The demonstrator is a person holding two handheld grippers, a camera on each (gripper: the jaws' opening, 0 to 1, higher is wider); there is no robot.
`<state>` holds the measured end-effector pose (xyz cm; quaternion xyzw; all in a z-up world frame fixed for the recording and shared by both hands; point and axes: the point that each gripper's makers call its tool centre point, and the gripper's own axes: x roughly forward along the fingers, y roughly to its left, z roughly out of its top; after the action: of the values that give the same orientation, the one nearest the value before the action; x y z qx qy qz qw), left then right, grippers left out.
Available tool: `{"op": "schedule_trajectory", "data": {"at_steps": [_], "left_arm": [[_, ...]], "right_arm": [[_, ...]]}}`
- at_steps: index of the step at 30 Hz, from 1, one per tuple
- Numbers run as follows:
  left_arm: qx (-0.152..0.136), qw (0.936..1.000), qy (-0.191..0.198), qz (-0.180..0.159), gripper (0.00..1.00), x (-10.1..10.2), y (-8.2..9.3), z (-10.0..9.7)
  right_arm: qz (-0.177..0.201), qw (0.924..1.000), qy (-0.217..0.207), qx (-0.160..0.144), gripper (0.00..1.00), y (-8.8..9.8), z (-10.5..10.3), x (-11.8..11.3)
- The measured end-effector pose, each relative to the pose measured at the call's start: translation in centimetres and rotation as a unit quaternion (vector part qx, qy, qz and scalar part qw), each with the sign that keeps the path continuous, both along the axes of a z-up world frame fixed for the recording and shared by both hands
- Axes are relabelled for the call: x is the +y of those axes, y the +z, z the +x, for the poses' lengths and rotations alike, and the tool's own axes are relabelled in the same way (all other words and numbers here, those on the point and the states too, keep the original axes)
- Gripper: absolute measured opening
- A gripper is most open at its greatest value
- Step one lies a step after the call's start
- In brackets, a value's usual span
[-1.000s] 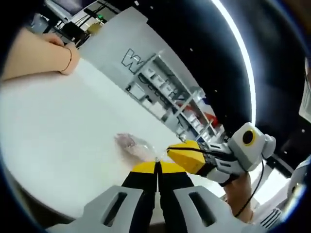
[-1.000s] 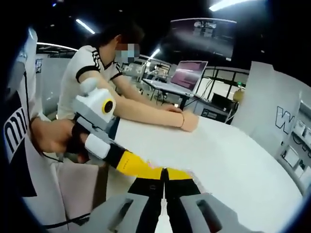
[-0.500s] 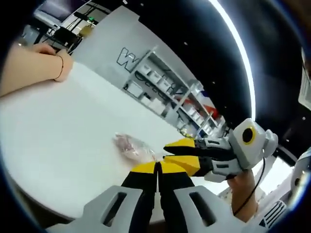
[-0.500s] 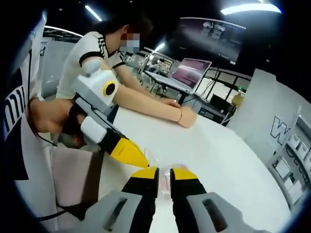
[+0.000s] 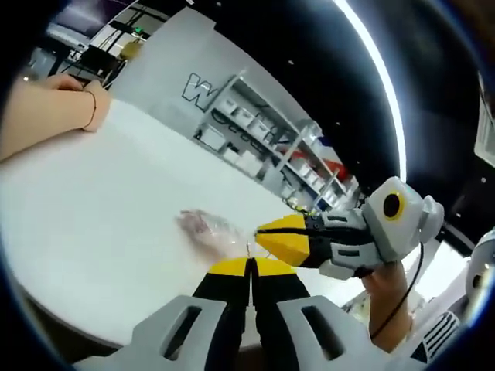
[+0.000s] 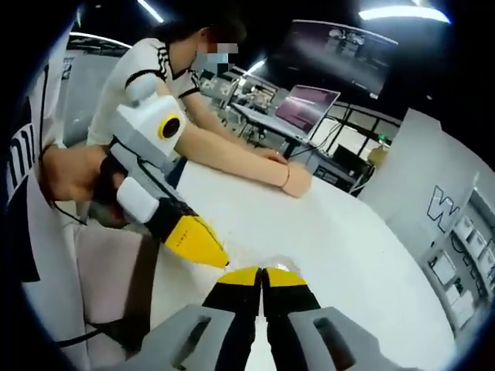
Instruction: Open the resealable bag by pulling the two sides of the seal apart until the entire bag opening is separated and visibly accessible.
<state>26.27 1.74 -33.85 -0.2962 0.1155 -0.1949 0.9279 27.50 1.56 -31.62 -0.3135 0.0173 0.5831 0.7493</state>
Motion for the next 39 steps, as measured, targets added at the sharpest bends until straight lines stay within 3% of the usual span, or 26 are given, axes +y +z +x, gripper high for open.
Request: {"op": "schedule_trajectory", "data": {"at_steps": [6,13,18,22,25,28,30,34,37,39], "left_arm": [[0.003,1.0000,-0.003,-0.001,0.11,-0.3,-0.2,0.2],[-0.004,0.9990,0.000,-0.044,0.15,0.0,0.9,0.4],[-0.002,0.9984,0.020,-0.053,0.14,1.0,1.0,1.5],[-0.001,0.9985,0.025,-0.047,0.03,1.3,0.6,1.7],[-0.001,0.9991,0.023,-0.034,0.02,1.1,0.3,1.6],[0.009,0.9998,0.007,-0.015,0.02,0.3,-0.5,1.3],[0.014,0.9999,-0.003,-0.009,0.01,-0.1,-0.8,1.0],[0.005,1.0000,-0.004,-0.001,0.02,-0.1,0.0,0.8],[0.003,1.0000,0.003,-0.009,0.02,0.5,0.0,0.9],[0.004,0.9999,0.005,-0.013,0.02,0.6,-0.1,0.9]], "right_arm": [[0.018,0.9998,-0.002,-0.010,0.00,0.9,0.0,0.2],[0.010,0.9998,0.000,-0.018,0.00,0.4,-0.2,0.3],[0.013,0.9997,0.006,-0.019,0.00,0.4,-0.7,0.6],[0.012,0.9997,0.009,-0.018,0.00,0.4,-0.7,0.5],[0.010,0.9997,0.009,-0.019,0.00,0.3,-0.6,0.3],[0.020,0.9990,0.002,-0.040,0.00,1.5,0.1,0.0],[0.032,0.9961,-0.007,-0.082,0.00,3.0,0.9,-0.2],[0.012,0.9874,-0.008,-0.157,0.00,2.8,1.0,-0.1],[0.000,0.9879,-0.011,-0.155,0.07,1.8,0.5,-0.1],[-0.008,0.9912,-0.010,-0.131,0.12,0.9,0.1,-0.3]]}}
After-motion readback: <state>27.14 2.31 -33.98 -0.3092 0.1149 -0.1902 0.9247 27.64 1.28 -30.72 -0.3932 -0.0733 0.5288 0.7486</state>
